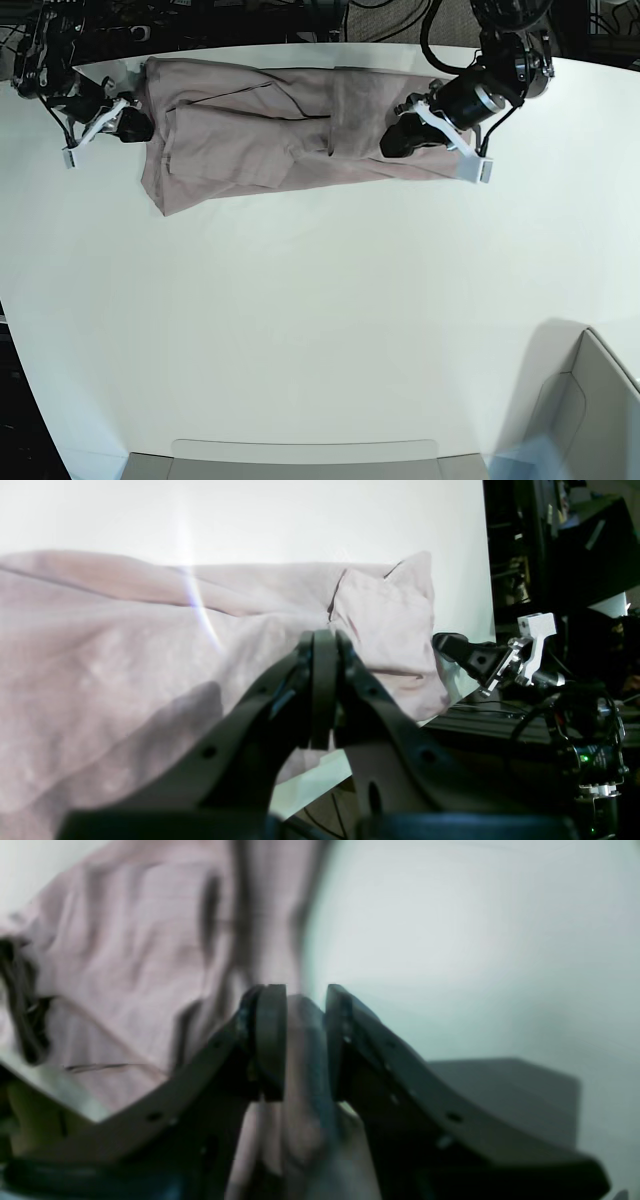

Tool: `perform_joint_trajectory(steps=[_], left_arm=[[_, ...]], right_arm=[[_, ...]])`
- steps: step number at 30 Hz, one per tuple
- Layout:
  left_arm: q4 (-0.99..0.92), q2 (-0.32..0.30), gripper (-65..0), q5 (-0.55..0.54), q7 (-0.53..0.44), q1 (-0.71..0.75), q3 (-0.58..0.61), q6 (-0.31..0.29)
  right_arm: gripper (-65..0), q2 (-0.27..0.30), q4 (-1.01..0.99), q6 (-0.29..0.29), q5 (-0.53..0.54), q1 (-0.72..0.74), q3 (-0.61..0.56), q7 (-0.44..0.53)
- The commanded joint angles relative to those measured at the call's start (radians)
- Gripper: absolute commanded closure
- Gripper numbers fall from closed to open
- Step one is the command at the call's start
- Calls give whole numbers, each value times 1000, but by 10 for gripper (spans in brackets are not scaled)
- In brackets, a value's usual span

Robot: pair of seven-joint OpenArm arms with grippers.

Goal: Fold the T-shirt properly
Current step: 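Fold the strip end held by the left gripper inward toward the middle, then grasp the other strip end with the right gripper and lift it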

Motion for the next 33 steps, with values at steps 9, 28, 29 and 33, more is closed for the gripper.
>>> perform_joint_trajectory(steps=[9,28,29,33], left_arm=[[14,-5,0,-26,-17,8,-3,-6],[14,-5,0,-34,-17,33,-2,-6],[16,-5,0,-34,-17,34,-2,-6],[16,-5,0,-34,-17,45,-8,-6]], right_arm=[[-145,-68,32,11,15,40,-63,-73],[0,-79,25,11,-211,162,-223,-73],[0,-76,23,11,-228,174,-194,-73],[0,-71,-24,11,-307,246,-65,-74]])
